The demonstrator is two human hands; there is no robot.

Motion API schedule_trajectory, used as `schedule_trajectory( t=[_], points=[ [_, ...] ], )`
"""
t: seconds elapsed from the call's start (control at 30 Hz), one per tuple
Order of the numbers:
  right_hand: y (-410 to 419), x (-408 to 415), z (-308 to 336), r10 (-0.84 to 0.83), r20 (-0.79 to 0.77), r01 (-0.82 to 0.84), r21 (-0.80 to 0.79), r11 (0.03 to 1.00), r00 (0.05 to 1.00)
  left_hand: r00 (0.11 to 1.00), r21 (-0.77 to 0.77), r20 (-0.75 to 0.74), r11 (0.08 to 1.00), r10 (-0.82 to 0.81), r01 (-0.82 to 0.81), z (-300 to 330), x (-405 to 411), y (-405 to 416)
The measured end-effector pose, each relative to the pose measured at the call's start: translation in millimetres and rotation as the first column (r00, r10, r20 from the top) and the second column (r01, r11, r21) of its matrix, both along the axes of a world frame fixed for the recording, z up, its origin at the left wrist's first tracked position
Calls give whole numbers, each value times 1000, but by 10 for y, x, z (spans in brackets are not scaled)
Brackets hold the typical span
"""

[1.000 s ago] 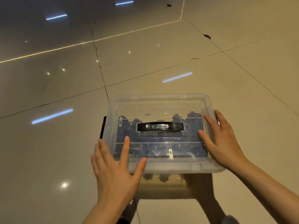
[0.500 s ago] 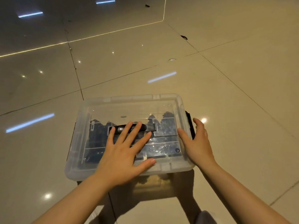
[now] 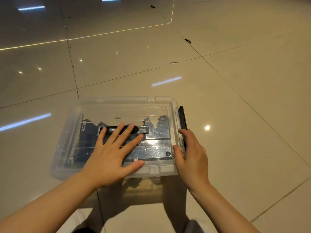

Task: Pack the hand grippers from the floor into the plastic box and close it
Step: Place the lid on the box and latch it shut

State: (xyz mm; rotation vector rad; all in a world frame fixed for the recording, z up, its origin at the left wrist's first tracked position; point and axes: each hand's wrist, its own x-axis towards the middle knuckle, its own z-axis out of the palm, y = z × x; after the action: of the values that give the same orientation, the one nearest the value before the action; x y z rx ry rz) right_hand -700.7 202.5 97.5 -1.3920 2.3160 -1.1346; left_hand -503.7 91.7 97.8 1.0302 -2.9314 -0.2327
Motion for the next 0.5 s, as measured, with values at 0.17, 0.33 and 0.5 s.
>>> schedule_trajectory(
  t=[0.17,0.33,0.5],
  points=[
    [-28,36,-43,-9,-91,5,-42,999,996,1000,-4,-23,1000,-8,8,-21,29,-31],
    [-49,-10,-14,56,-228,-46,46,998,972,999,-7,-37,1000,-10,10,-49,43,-36],
    [-215,185,147,159,-405,-76,213,974,900,991,28,-127,999,43,-40,-49,30,-6]
  ],
)
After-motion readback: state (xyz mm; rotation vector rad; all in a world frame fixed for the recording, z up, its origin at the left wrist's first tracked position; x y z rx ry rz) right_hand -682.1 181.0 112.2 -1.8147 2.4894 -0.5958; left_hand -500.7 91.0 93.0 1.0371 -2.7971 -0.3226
